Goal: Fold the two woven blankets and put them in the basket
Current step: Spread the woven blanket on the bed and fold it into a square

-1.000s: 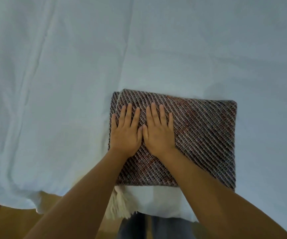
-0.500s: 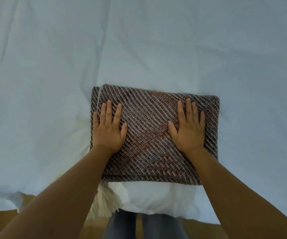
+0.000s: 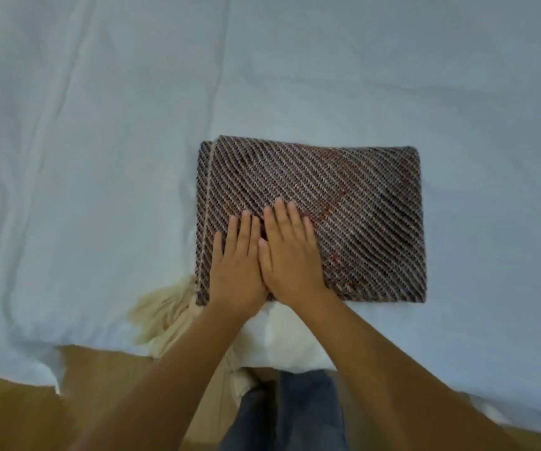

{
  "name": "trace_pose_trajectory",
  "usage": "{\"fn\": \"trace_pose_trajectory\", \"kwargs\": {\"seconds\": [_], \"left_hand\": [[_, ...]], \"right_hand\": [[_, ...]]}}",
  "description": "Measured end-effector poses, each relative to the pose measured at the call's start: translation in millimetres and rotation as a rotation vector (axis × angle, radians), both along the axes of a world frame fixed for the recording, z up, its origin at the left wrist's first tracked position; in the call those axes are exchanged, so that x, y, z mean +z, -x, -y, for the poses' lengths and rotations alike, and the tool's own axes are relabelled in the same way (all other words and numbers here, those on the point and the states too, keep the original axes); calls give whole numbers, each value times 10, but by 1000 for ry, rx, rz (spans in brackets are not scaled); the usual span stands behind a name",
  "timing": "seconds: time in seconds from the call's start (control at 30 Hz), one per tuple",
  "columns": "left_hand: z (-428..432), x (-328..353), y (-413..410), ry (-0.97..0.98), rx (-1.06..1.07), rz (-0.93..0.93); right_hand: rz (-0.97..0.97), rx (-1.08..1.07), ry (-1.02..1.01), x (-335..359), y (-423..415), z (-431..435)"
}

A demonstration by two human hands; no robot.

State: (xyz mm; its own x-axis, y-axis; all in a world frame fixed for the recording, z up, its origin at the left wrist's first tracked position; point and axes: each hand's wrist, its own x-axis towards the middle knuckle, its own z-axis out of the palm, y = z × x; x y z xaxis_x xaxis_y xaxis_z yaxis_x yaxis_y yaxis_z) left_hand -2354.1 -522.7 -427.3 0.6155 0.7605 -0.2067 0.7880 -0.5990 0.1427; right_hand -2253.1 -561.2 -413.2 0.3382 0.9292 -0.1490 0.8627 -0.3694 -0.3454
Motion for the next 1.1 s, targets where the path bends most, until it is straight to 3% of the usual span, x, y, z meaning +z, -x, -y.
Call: {"fn": "trace_pose_trajectory", "kwargs": {"seconds": [0.1,0.27,0.47,0.6,0.7,0.83,0.93,1.03,1.1], "left_hand": [[159,-217,302,29,13,-98],[121,-408,355,43,45,-2],[95,-504,422,62,32,136],[134,-385,538,113,157,168],[139,-217,598,179,297,79],[28,-53,519,380,529,230],[-138,64,447,663,688,302],[-426,247,380,1072,663,506],[-623,330,240,1131,666,627]], "right_hand": [[71,108,137,-231,191,239],[271,69,98,-496,-442,762],[264,-58,113,-627,-1031,1266],[207,-157,127,-533,-1099,1320],[81,-214,57,-376,-1114,1206],[-103,-487,-229,-173,-1219,956],[-270,-694,-199,-127,-1341,820],[-531,-743,-174,-93,-1502,718],[-656,-742,-138,-68,-1618,642]]}}
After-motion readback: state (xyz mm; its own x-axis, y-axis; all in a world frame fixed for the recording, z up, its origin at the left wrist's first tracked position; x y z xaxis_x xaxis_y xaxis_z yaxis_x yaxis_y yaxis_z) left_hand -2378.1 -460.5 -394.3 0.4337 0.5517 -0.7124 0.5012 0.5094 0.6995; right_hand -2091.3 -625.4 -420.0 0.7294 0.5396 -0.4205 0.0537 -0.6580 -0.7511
